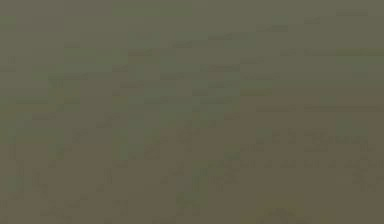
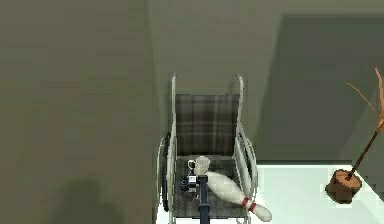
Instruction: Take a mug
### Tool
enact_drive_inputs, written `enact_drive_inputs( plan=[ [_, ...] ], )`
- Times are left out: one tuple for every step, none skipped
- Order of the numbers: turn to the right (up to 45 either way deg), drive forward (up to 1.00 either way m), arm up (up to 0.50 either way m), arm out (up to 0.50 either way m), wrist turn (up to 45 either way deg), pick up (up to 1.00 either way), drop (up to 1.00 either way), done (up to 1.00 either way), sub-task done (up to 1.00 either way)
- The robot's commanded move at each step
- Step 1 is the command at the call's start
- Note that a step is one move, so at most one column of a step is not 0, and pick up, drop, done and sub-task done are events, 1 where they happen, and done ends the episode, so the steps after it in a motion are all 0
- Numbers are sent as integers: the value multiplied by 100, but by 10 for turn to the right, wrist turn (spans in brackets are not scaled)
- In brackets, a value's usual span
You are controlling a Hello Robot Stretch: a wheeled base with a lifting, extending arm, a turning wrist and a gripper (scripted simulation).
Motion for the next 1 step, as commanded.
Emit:
enact_drive_inputs(
  plan=[
    [0, 0, 0, 0, 0, 0, 0, 100, 0]
  ],
)
